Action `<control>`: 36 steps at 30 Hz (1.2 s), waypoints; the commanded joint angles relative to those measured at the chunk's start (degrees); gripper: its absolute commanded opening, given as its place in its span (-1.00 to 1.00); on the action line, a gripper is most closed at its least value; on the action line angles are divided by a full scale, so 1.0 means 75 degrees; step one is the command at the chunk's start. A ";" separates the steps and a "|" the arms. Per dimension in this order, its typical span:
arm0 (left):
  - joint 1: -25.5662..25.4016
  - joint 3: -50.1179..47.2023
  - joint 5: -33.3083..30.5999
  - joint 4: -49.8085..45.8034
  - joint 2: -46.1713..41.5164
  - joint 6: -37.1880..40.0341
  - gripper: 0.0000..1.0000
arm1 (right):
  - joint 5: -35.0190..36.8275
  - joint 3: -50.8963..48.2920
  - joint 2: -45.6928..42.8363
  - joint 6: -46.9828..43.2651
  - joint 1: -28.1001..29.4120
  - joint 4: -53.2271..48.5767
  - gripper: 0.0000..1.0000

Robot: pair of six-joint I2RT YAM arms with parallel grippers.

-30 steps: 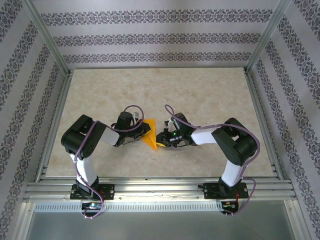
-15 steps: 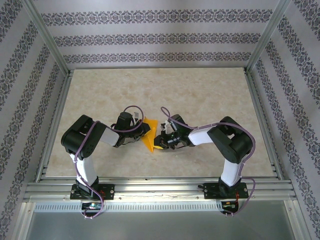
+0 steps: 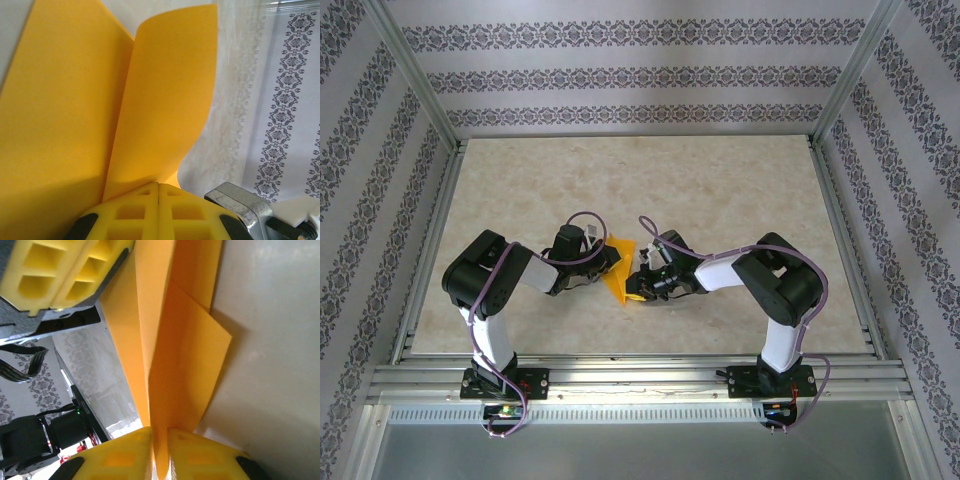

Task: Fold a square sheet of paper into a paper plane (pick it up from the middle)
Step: Fourth fold the wing at the center of the table.

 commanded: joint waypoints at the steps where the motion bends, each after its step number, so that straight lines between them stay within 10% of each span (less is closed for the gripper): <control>1: -0.0022 -0.0315 -0.0385 -0.0450 0.0008 -0.0009 -0.99 | 0.0107 0.0098 -0.0249 -0.0069 -0.0086 0.0025 -0.63; 12: -0.0087 -0.1124 -0.1272 0.0389 -0.0277 -0.0770 -1.00 | 0.1041 -0.0097 -0.0748 0.0121 -0.0268 0.0050 -0.51; 19: -0.0242 -0.1563 -0.1861 0.0807 -0.0427 -0.1148 -1.00 | 0.0899 0.0489 -0.0842 0.0052 0.0022 -0.0149 -0.85; 36: -0.0515 -0.1935 -0.2606 0.0624 -0.0978 -0.1288 -1.00 | 0.0595 0.1374 0.0524 0.0523 0.0407 -0.0114 -0.94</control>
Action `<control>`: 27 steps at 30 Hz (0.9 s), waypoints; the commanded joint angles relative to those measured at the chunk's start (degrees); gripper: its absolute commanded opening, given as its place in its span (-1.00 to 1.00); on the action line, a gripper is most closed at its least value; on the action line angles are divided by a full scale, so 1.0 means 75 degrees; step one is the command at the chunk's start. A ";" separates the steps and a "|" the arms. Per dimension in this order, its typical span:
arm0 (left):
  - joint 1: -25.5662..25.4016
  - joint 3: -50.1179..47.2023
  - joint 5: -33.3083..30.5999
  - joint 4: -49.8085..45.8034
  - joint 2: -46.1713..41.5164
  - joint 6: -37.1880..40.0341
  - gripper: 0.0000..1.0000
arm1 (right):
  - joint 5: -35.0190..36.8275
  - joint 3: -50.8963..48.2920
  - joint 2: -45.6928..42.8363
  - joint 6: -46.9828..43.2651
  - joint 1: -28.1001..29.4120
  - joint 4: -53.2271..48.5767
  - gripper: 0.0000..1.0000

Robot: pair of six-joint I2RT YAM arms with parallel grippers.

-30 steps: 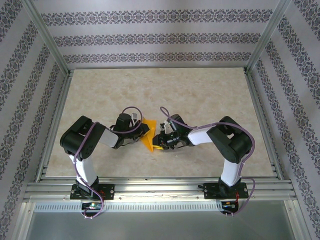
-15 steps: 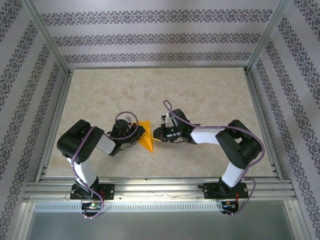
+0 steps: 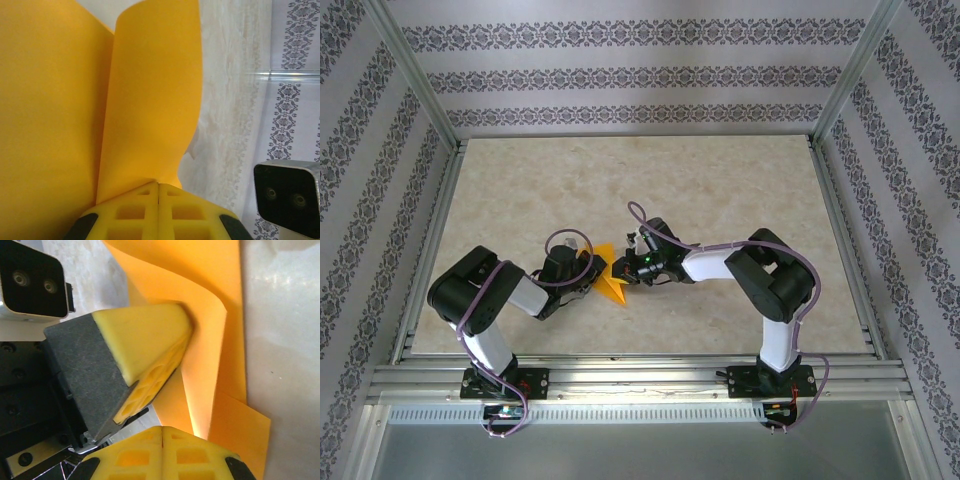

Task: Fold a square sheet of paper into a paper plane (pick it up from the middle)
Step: Fourth fold the wing at the center of the table.

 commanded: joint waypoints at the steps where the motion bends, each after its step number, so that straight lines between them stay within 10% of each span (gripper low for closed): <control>1: -0.0101 -0.0186 -0.0324 -0.0665 0.0016 -0.0046 -1.00 | -0.0184 0.0087 0.0131 0.0095 0.0104 -0.0033 -0.95; 27: -0.0123 -0.0274 -0.0453 -0.0627 -0.0058 -0.0072 -1.00 | -0.0392 -0.0460 0.0327 0.0355 0.0300 0.0506 -0.96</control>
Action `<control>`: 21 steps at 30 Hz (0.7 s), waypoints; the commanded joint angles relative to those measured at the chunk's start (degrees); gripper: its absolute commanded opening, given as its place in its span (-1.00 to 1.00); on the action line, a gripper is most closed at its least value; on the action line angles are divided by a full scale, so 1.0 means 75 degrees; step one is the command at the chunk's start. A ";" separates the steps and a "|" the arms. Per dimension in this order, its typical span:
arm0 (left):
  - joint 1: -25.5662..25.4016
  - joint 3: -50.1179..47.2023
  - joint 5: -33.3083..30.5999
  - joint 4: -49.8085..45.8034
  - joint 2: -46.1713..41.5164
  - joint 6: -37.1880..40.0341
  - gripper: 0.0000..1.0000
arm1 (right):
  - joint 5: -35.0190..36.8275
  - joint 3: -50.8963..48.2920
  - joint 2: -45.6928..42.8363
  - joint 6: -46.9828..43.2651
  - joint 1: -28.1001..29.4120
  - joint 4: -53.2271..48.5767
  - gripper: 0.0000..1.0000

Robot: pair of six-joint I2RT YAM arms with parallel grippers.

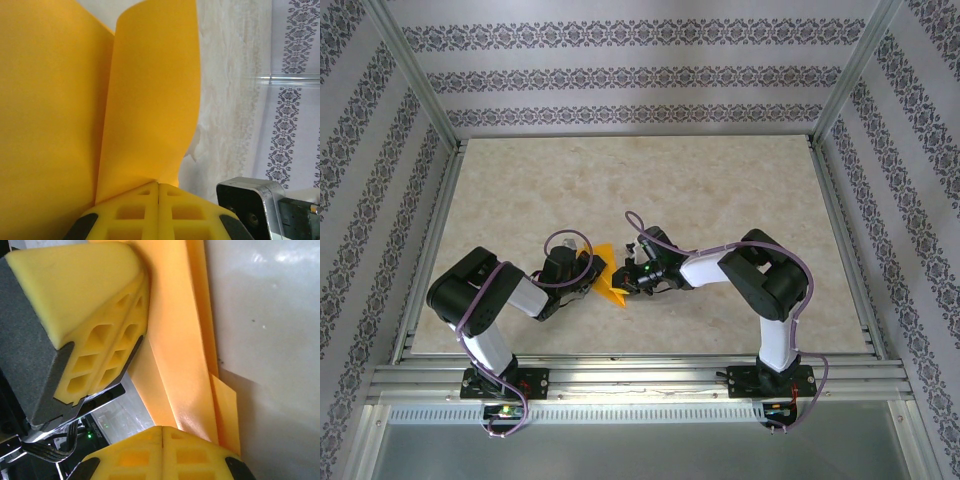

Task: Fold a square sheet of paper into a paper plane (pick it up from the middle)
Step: Fourth fold the wing at the center of the table.

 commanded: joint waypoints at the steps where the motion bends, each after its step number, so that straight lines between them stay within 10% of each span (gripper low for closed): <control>1: -0.0078 -0.0227 -0.0283 -0.0618 -0.0006 -0.0067 -1.00 | -0.0157 -0.0138 0.0097 0.0119 0.0115 0.0211 -0.96; 21: -0.0087 -0.0321 -0.0448 -0.0594 0.0024 -0.0153 -1.00 | 0.0162 -0.0640 -0.0399 -0.0362 0.0361 -0.0596 -1.00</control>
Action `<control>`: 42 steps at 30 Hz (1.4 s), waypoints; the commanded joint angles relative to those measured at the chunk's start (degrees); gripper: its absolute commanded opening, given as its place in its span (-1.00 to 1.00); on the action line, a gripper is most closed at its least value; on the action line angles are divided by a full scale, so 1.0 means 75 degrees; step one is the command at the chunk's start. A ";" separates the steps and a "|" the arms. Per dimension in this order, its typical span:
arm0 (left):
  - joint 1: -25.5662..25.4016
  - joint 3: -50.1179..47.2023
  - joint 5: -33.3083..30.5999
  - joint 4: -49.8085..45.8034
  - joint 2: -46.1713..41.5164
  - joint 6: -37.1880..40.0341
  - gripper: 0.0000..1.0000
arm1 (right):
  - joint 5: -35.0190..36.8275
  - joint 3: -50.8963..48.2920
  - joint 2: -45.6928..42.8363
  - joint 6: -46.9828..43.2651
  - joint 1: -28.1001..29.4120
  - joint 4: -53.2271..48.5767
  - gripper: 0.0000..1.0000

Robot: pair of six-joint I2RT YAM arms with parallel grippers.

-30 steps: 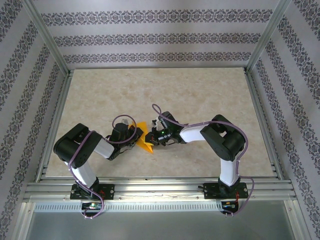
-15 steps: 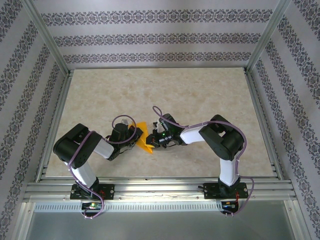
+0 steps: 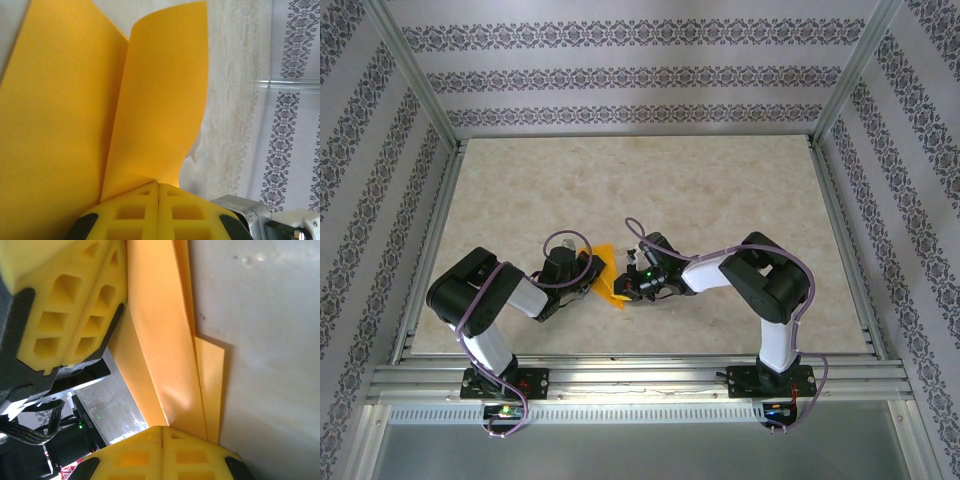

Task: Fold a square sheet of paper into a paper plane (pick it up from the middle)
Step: Fourth fold the wing at the center of the table.

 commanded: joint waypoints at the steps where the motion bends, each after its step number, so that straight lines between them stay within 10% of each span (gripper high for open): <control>1: -0.0078 -0.0278 -0.0368 -0.0629 0.0039 -0.0010 -1.00 | 0.0156 -0.0258 -0.0277 -0.0289 0.0183 -0.0746 -1.00; 22: -0.0075 -0.0269 -0.0258 -0.0474 0.0073 -0.0015 -1.00 | 0.0759 0.0203 -0.1174 -0.0711 0.0369 -0.1550 -0.94; 42: -0.0091 -0.0257 -0.0270 -0.0673 -0.0113 0.0038 -1.00 | 0.1020 0.1906 0.0338 -0.1180 0.0068 -0.2537 -0.98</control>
